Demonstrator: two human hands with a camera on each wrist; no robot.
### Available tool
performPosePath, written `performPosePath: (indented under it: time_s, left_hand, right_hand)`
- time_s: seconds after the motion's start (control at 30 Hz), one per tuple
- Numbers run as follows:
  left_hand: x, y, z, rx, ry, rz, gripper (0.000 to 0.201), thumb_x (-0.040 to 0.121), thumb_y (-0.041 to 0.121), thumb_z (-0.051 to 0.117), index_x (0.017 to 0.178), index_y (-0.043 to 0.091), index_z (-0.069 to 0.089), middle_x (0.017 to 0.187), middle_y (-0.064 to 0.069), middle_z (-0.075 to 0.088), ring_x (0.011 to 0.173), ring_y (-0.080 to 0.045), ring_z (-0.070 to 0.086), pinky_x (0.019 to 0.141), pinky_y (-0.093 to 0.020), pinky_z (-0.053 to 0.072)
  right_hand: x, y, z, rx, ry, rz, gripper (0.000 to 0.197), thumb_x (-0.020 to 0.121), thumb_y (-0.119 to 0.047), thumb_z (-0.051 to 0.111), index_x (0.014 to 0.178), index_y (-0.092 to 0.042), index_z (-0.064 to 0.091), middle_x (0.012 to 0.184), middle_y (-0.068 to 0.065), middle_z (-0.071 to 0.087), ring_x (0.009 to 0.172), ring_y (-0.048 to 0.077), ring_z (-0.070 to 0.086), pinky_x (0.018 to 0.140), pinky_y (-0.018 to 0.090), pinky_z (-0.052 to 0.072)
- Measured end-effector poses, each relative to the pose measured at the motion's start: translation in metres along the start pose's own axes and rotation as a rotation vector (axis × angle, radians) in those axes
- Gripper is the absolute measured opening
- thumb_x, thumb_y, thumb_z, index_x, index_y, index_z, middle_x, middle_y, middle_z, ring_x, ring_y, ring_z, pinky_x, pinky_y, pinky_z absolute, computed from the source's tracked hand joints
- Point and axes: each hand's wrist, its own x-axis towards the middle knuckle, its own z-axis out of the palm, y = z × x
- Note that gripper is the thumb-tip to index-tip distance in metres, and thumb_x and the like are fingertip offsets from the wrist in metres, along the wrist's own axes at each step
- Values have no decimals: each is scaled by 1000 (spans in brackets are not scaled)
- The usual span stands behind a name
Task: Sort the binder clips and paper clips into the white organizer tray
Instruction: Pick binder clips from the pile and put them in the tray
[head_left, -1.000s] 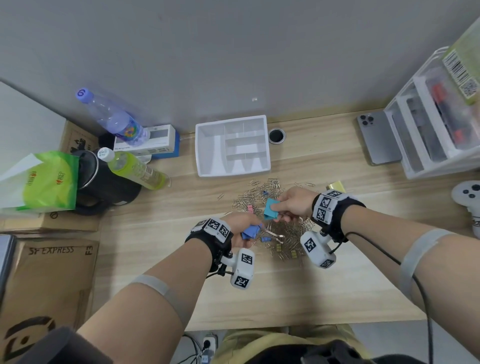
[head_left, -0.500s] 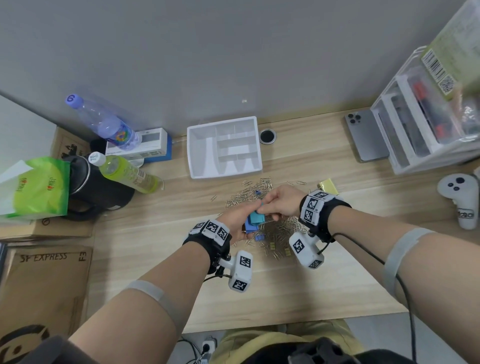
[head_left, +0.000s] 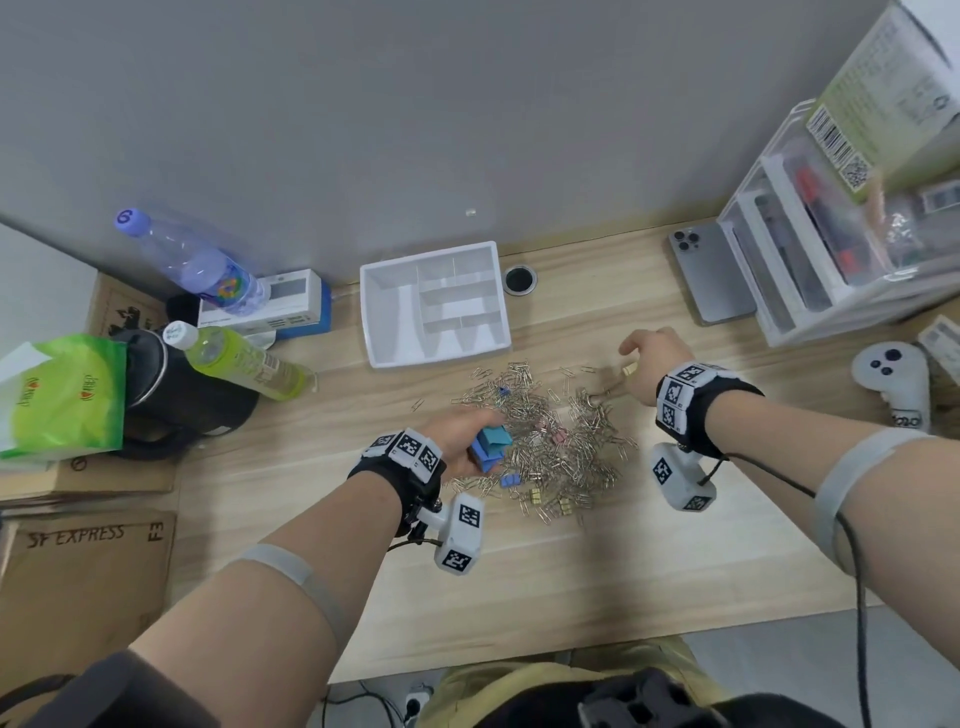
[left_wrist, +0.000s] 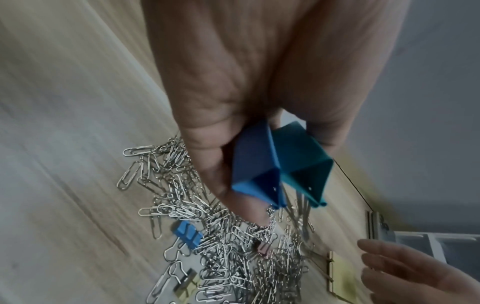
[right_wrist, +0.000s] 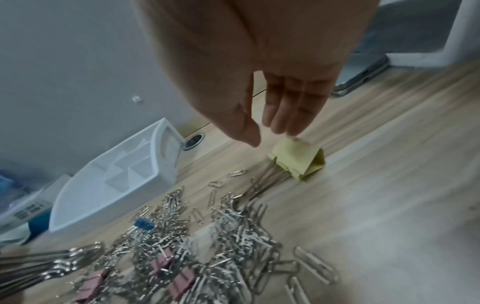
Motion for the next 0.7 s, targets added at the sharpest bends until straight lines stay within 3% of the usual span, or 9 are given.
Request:
performPosePath:
  time_s: [0.1,0.27,0.47,0.7]
  left_hand:
    - [-1,0,2,10,-8,-44,21,96,16,54,113,2,50,96,-14,55,81,-22,59,70,-34,56]
    - [1,2,-3,63,-12,-79,11,96,16,50,98,6,48,85,-12,53,73,-21,58,65,-36,55]
    - [8,-9,-17,102,24,-104,11,84,18,56,84,9,49,69,-8,50,49,-19,51,48,-30,47]
    - [9,-17,-18,129,29,-80,16,89,20,65,84,8,56,65,-8,56,51,-19,53,48,-30,47]
  right_hand:
    - [2,10,1,-138,0,-77,43,83,-7,63,121,-26,58,128,5,44,117,27,41,95,40,46]
    - [2,10,11,-284,-63,-166,66,72,12,54,129,-22,55,131,4,47,119,25,40,97,42,47]
    - [7,6,21,-360,-87,-148,53,75,6,53,124,-13,57,123,10,47,115,30,42,97,43,47]
    - [7,5,18,-417,-141,-164,40,75,0,60,113,-12,60,113,10,53,109,31,48,93,41,49]
